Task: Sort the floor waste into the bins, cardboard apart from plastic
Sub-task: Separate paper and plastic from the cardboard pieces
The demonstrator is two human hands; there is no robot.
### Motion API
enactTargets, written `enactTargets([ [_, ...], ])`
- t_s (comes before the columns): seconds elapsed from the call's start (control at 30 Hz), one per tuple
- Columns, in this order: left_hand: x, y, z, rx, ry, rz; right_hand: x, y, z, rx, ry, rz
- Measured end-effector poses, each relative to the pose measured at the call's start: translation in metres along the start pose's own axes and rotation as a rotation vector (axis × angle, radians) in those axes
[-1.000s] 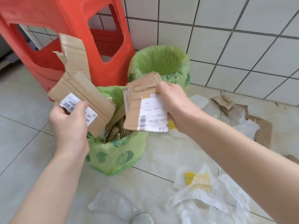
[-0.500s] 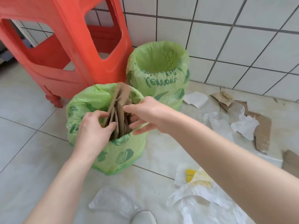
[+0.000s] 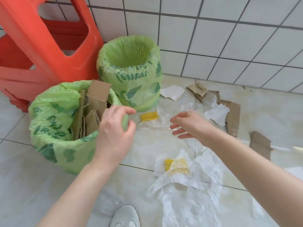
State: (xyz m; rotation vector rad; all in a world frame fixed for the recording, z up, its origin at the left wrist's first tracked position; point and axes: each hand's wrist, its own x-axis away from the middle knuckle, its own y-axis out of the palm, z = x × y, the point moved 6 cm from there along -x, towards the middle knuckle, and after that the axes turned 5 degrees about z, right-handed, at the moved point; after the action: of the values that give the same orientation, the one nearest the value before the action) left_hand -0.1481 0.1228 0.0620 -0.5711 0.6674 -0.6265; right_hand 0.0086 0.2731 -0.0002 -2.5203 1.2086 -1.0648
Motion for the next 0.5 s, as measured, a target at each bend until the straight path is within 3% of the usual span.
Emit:
enactTargets([
  [0.23, 0.056, 0.114, 0.003, 0.046, 0.054, -0.42, 0.001, -0.046, 0.105, 0.177, 0.114, 0.092],
  [0.37, 0.076, 0.17, -0.016, -0.067, 0.034, -0.688, -0.013, -0.069, 0.152, 0.355, 0.127, 0.18],
  [0.5, 0.065, 0.21, -0.027, -0.272, 0.034, -0.82, -0.032, -0.074, 0.174, 0.553, 0.052, 0.186],
])
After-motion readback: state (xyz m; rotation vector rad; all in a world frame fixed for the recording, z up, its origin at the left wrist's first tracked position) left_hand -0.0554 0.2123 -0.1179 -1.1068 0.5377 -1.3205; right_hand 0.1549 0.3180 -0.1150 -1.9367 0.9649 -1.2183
